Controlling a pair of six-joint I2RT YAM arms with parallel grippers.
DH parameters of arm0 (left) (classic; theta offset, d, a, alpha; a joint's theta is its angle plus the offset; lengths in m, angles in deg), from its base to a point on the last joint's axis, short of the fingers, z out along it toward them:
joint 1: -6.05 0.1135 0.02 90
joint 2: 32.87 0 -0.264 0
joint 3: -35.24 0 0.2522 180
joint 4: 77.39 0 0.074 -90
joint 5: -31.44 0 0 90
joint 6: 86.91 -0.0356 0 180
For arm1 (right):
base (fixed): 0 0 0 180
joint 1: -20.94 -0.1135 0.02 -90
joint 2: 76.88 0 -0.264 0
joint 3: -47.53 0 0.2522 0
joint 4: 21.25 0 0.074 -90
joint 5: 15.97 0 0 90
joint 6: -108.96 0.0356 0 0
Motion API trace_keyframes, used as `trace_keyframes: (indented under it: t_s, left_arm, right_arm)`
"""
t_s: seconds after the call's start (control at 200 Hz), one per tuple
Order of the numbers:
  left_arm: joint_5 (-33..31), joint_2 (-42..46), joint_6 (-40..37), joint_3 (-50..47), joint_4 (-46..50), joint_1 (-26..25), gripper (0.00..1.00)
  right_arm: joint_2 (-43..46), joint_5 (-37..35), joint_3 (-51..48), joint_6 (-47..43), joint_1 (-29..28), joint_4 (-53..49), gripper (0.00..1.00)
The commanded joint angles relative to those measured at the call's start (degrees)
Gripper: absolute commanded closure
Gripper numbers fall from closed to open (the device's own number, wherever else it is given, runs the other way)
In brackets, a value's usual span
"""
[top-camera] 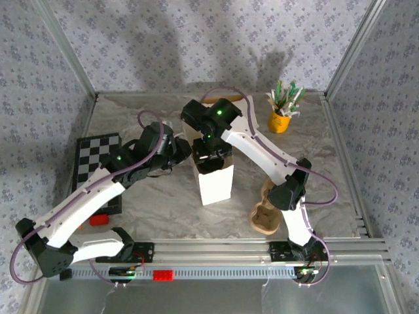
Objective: Pack the takeout coffee
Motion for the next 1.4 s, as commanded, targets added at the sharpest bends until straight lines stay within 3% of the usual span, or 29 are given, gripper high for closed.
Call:
trace_keyframes:
  t_s: [0.0, 0.33, 1.059, 1.394]
  left_arm:
    - [1.05, 0.05, -1.47, 1.31, -1.66, 0.38, 0.82]
    - [1.77, -0.37, -2.38, 1.58, -2.57, 0.28, 1.0]
    - [0.32, 1.22, -2.85, 0.45, -2.26, 0.26, 1.0]
    - [-0.34, 1.7, -2.59, 0.0, -2.0, 0.29, 1.0]
  right_arm:
    - [0.39, 0.33, -1.42, 0.96, 0.29, -11.2, 0.37]
    - [-1.3, -0.25, -4.52, 0.1, -0.85, -11.2, 0.38]
    - [-3.11, -0.12, -4.84, 1.29, -1.39, -11.41, 0.38]
    - [0.48, 2.05, -15.22, 1.49, -0.96, -3.6, 0.39]
